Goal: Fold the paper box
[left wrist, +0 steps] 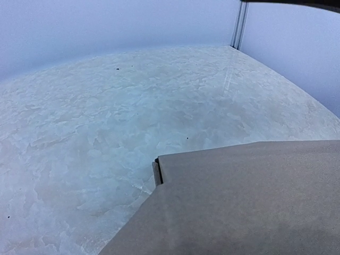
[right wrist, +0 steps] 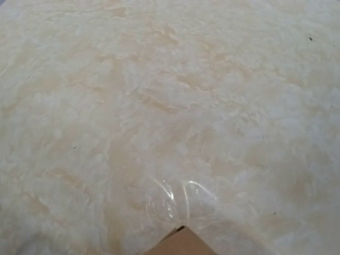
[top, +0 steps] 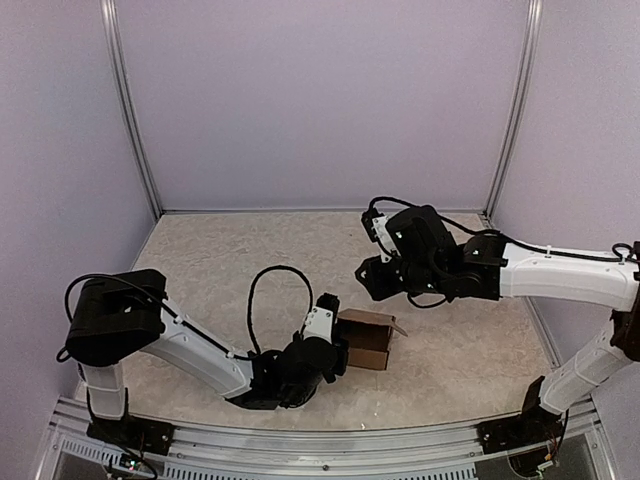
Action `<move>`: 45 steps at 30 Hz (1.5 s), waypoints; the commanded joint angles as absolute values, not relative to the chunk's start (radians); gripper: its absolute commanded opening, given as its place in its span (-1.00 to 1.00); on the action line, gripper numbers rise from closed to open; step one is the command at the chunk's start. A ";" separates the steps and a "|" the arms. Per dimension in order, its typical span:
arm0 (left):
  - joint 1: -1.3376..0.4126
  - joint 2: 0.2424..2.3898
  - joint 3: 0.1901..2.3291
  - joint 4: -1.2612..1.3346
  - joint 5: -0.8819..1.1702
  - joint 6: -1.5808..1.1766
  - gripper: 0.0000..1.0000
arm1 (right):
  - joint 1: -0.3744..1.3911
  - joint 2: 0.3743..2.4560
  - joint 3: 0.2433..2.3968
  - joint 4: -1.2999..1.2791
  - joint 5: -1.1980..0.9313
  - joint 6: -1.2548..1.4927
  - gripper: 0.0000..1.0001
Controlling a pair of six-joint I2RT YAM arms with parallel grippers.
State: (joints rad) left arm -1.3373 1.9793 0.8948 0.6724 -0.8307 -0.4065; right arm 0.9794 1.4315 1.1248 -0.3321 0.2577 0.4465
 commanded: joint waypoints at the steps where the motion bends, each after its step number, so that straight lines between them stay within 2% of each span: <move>1: -1.342 2.068 0.858 0.752 -0.826 -0.343 -1.00 | 0.971 1.467 1.060 -0.260 0.313 0.532 -0.52; 7: -1.344 2.137 0.879 0.817 -0.836 -0.316 -1.00 | 0.976 1.463 0.966 -0.185 0.333 0.596 -0.92; 9: -1.345 2.155 0.887 0.823 -0.843 -0.307 -1.00 | 0.984 1.462 0.943 -0.170 0.335 0.612 -1.00; 17: -1.345 2.192 0.913 0.816 -0.860 -0.310 -1.00 | 1.042 1.476 0.877 -0.137 0.388 0.676 -1.00; 19: -1.349 2.194 0.918 0.807 -0.866 -0.311 -0.95 | 1.057 1.483 0.864 -0.134 0.409 0.687 -1.00; 21: -1.355 2.192 0.917 0.803 -0.877 -0.309 -0.85 | 1.075 1.492 0.861 -0.142 0.443 0.690 -1.00; 28: -1.391 2.143 0.892 0.781 -0.937 -0.276 -0.23 | 1.100 1.501 0.824 -0.137 0.504 0.713 -1.00; 37: -1.486 2.021 0.823 0.791 -1.055 -0.151 0.28 | 1.119 1.501 0.765 -0.111 0.537 0.740 -1.00; 40: -1.513 1.979 0.805 0.764 -1.095 -0.122 0.38 | 1.123 1.509 0.752 -0.096 0.540 0.748 -1.00; 45: -1.529 1.856 0.730 0.687 -1.060 -0.170 0.41 | 1.130 1.524 0.735 -0.072 0.540 0.754 -1.00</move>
